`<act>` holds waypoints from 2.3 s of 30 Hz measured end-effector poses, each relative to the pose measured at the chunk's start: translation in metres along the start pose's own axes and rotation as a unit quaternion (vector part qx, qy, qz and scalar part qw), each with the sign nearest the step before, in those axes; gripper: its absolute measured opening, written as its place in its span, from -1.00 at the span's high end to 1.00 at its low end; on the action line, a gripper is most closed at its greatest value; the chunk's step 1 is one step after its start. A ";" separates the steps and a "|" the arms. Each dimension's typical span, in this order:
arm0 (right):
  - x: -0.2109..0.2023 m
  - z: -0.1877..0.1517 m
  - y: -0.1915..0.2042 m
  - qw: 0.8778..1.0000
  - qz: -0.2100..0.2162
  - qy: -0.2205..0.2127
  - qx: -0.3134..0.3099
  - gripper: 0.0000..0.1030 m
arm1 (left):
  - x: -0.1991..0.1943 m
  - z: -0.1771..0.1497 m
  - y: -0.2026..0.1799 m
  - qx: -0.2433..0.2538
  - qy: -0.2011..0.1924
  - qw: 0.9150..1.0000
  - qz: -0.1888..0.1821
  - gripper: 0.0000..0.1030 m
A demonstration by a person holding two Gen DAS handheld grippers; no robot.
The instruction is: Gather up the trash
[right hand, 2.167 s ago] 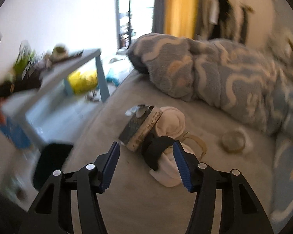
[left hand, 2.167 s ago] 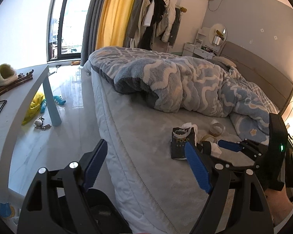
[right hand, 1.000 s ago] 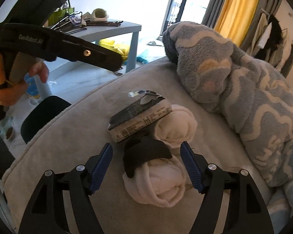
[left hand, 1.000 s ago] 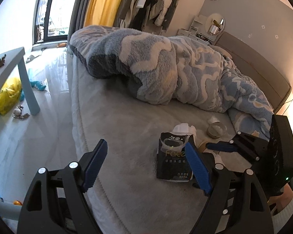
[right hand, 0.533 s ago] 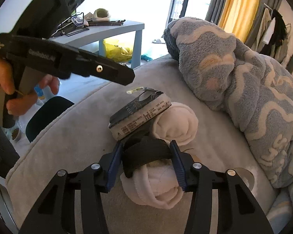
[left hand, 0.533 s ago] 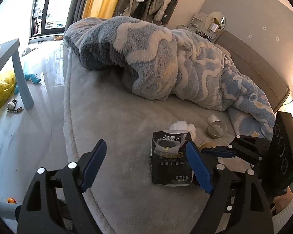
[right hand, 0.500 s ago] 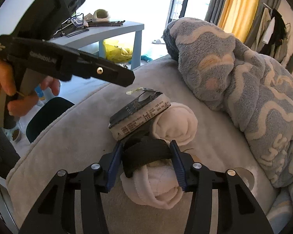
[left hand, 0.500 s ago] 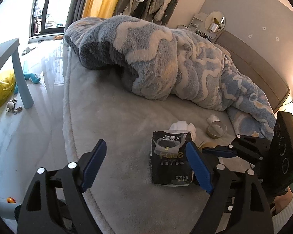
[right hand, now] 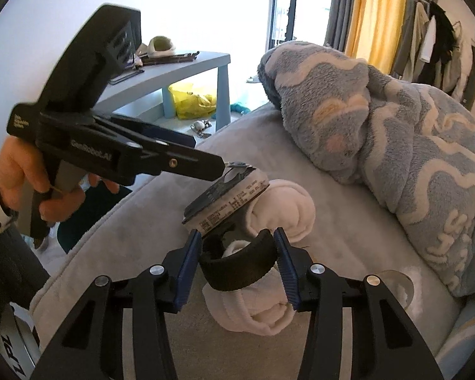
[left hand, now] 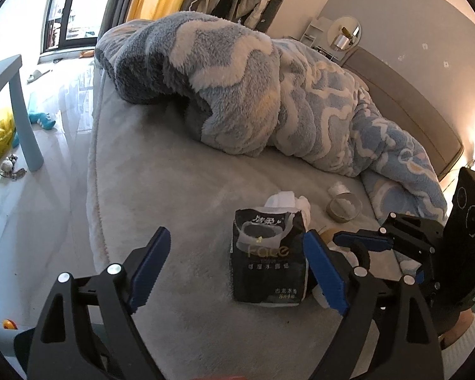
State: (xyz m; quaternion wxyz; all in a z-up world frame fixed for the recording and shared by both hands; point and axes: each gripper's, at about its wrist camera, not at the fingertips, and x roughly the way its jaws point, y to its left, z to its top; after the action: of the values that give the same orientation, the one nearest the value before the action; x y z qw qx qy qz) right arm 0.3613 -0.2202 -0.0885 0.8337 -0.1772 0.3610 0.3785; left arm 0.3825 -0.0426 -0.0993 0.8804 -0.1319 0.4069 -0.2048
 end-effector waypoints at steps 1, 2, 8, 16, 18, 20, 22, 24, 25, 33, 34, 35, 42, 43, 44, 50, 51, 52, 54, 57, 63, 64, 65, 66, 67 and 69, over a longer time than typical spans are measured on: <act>-0.001 0.000 -0.002 1.000 0.001 -0.002 0.003 0.07 | 0.002 0.001 0.001 -0.005 0.001 1.000 -0.006 -0.71; -0.003 0.000 -0.002 1.000 0.001 -0.004 0.005 0.07 | 0.004 0.001 0.001 -0.010 0.002 1.000 -0.011 -0.71; -0.014 -0.002 -0.008 1.000 0.013 -0.020 0.020 0.07 | 0.012 -0.001 -0.006 -0.006 0.012 1.000 -0.023 -0.71; -0.022 -0.006 -0.006 0.999 0.021 -0.023 0.020 0.07 | 0.028 -0.006 -0.009 -0.010 0.039 0.999 -0.032 -0.71; -0.024 -0.007 -0.006 0.999 0.022 -0.025 0.021 0.07 | 0.031 -0.006 -0.010 -0.010 0.042 0.999 -0.032 -0.69; -0.026 -0.008 -0.007 0.999 0.022 -0.025 0.022 0.07 | 0.033 -0.006 -0.008 -0.018 0.043 0.998 -0.039 -0.65; -0.026 -0.009 -0.007 0.999 0.021 -0.023 0.021 0.07 | 0.035 -0.006 -0.007 -0.028 0.044 0.998 -0.045 -0.58; -0.025 -0.010 -0.007 0.999 0.021 -0.019 0.020 0.07 | 0.037 -0.007 -0.006 -0.039 0.047 0.996 -0.058 -0.44; -0.025 -0.011 -0.008 0.999 0.020 -0.018 0.020 0.07 | 0.039 -0.007 -0.006 -0.041 0.050 0.996 -0.060 -0.39; -0.026 -0.008 -0.008 0.999 0.018 -0.022 0.023 0.07 | 0.036 -0.009 -0.009 -0.037 0.045 0.997 -0.058 -0.11; -0.027 -0.007 -0.006 0.999 0.017 -0.022 0.020 0.07 | 0.035 -0.009 -0.009 -0.037 0.043 0.997 -0.057 -0.10; -0.026 -0.006 -0.004 0.999 0.016 -0.022 0.017 0.07 | 0.033 -0.009 -0.008 -0.038 0.040 0.997 -0.056 -0.10; -0.023 -0.001 0.004 0.999 0.020 -0.023 0.017 0.07 | 0.009 -0.004 0.002 -0.064 0.004 0.996 -0.058 -0.10; -0.024 0.000 0.005 0.999 0.021 -0.024 0.018 0.07 | 0.005 -0.004 0.003 -0.060 0.001 0.997 -0.053 -0.10; -0.024 0.001 0.007 0.999 0.021 -0.026 0.018 0.07 | 0.002 -0.004 0.004 -0.059 0.000 0.997 -0.052 -0.10; -0.023 0.001 0.019 1.000 0.015 -0.023 0.014 0.07 | -0.011 -0.008 0.006 -0.059 -0.005 0.997 -0.049 -0.10; -0.023 0.001 0.020 1.000 0.012 -0.022 0.014 0.07 | -0.012 -0.008 0.004 -0.058 -0.004 0.997 -0.049 -0.10; -0.023 0.000 0.022 1.000 0.010 -0.023 0.014 0.07 | -0.015 -0.009 0.003 -0.056 -0.004 0.997 -0.048 -0.10; -0.024 0.001 0.026 0.999 0.008 -0.026 0.018 0.07 | -0.020 -0.012 0.003 -0.054 -0.005 0.997 -0.048 -0.10; -0.026 0.004 0.031 0.999 0.006 -0.030 0.017 0.07 | -0.027 -0.016 0.002 -0.047 -0.004 0.998 -0.043 -0.10; -0.030 -0.002 0.045 1.000 0.006 -0.022 0.006 0.07 | -0.042 -0.023 0.006 -0.044 -0.004 0.998 -0.036 -0.10; -0.031 -0.004 0.048 1.000 0.007 -0.019 0.005 0.07 | -0.045 -0.025 0.006 -0.041 -0.003 0.999 -0.034 -0.10; -0.032 -0.006 0.050 1.000 0.005 -0.017 0.004 0.07 | -0.046 -0.026 0.006 -0.039 -0.003 0.999 -0.032 -0.10; -0.031 -0.008 0.051 1.000 0.003 -0.014 0.006 0.07 | -0.049 -0.027 0.006 -0.037 -0.003 0.999 -0.032 -0.10; -0.029 -0.011 0.050 1.000 -0.003 -0.007 0.012 0.07 | -0.051 -0.028 0.006 -0.037 -0.003 0.999 -0.031 -0.10; -0.025 -0.016 0.048 1.000 -0.002 0.001 0.029 0.07 | -0.057 -0.032 0.004 -0.033 -0.004 0.999 -0.031 -0.10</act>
State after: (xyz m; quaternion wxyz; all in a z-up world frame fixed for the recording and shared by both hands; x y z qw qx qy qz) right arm 0.3062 -0.2099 -0.0820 0.8387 -0.1538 0.3727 0.3661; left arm 0.3256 -0.0140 -0.0832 0.8701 -0.1746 0.4060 -0.2183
